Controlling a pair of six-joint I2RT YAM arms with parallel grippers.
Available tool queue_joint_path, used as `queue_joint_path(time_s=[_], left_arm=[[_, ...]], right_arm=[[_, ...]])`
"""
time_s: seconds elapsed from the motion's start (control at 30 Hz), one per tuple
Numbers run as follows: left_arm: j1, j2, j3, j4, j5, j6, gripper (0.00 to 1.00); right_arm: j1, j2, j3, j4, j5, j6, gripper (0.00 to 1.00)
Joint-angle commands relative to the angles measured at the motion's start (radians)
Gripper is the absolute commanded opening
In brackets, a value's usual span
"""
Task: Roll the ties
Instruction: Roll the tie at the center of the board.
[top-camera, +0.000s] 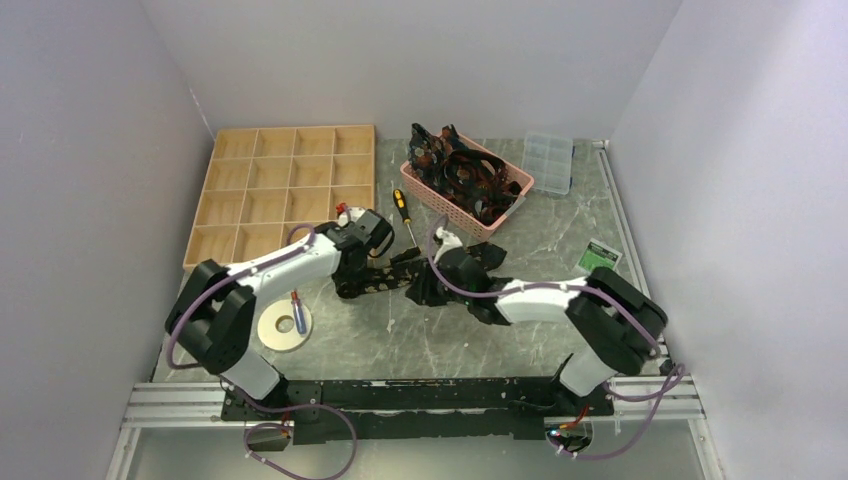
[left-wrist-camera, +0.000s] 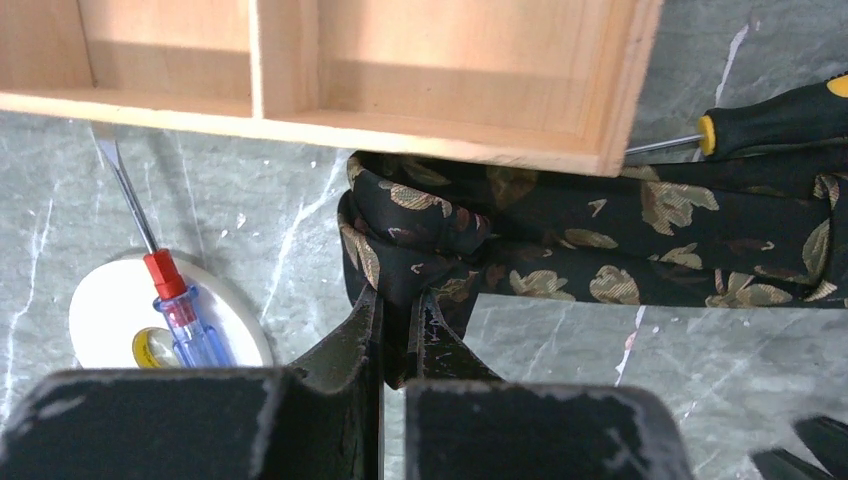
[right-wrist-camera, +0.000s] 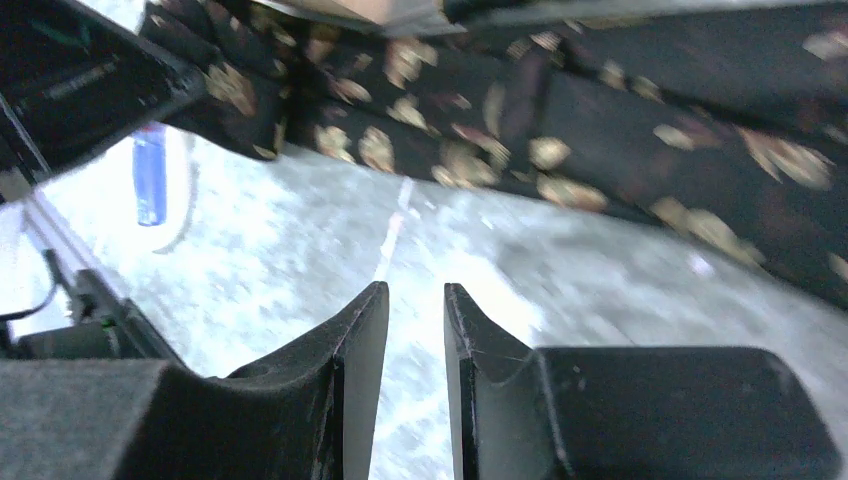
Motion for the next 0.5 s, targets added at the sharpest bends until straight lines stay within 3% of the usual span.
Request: queue_joint_path(time_s=[0.0,0.3,0.47], left_arm=[[-0.049,0.106,0.089,-0.057,-0.091,-0.031,0.03],[-0.140,0.271,0.230,-0.085,-0.104,-0.053,0.06],[-0.157,0.281,0.254,-0.012,-0.007,-0.021,0.41]], right_arm=[[-0.003,-0.144,-0.125,-0.010,0.164,-0.037,0.31],[-0.008,-0.289,-0.258,-0.039,0.228,-0.037,0.31],[-0.009,-0.310,-0.274,-0.041,0.229,-0.044,0.32]])
